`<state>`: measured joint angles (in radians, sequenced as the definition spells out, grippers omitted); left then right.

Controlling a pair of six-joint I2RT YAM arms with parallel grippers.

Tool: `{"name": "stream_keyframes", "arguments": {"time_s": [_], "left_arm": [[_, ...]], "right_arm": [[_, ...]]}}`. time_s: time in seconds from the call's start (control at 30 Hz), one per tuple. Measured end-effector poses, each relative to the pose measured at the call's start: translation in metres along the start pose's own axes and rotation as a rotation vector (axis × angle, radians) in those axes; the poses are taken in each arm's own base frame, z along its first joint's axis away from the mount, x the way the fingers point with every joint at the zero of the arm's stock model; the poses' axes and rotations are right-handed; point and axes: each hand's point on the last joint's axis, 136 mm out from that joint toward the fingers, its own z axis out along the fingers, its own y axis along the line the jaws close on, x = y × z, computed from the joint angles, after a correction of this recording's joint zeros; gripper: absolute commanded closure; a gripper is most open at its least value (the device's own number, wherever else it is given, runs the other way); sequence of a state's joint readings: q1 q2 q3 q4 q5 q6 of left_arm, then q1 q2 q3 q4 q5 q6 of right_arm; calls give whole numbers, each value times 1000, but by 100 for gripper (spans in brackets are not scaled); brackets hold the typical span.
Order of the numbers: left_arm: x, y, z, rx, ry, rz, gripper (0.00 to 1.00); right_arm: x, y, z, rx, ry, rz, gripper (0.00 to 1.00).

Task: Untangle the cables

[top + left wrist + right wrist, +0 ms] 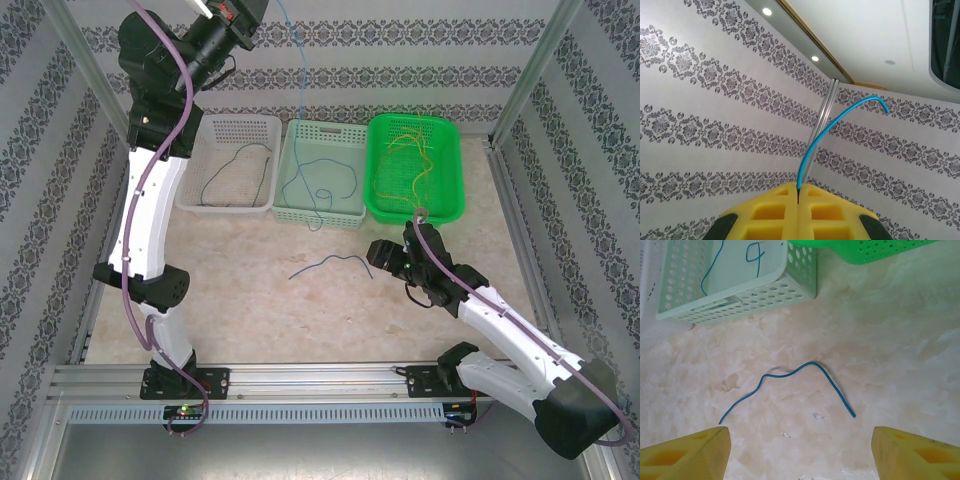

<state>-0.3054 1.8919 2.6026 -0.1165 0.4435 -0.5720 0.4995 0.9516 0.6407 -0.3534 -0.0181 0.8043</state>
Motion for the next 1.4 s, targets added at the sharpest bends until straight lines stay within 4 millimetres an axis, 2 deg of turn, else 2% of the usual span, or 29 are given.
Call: {"name": "stream_keyframes", "arguments": {"time_s": [0.13,0.37,0.6,0.7,0.8,0.9,1.1,1.2,1.3,1.4], "left_arm": [[8,10,9,4,-11,20,100],[43,42,30,-11,13,39,100],[64,59,37,-29,46,96,100],[84,73,41,-54,93,86,100],[122,98,41,-108,189,41,100],[175,128,34,-178,320,-22,100],[275,184,1,-333,538,-113,100],[311,203,-16,-402,634,-131,99],[336,217,-27,-444,715,-139,95],[365,231,-38,-478,798,-149,92]], "right_arm": [[-1,1,-2,-6,-3,0,25],[-4,5,-9,-30,-27,0,25],[-3,4,-9,-30,-28,0,25],[-3,4,-9,-29,-27,0,25],[-3,4,-9,-29,-27,0,25],[-3,3,-9,-29,-27,0,25],[-3,3,-9,-27,-26,0,25],[-2,2,-6,-20,-18,0,26],[2,-2,-3,-2,0,-8,34],[8,-7,4,34,37,-32,38]]}}
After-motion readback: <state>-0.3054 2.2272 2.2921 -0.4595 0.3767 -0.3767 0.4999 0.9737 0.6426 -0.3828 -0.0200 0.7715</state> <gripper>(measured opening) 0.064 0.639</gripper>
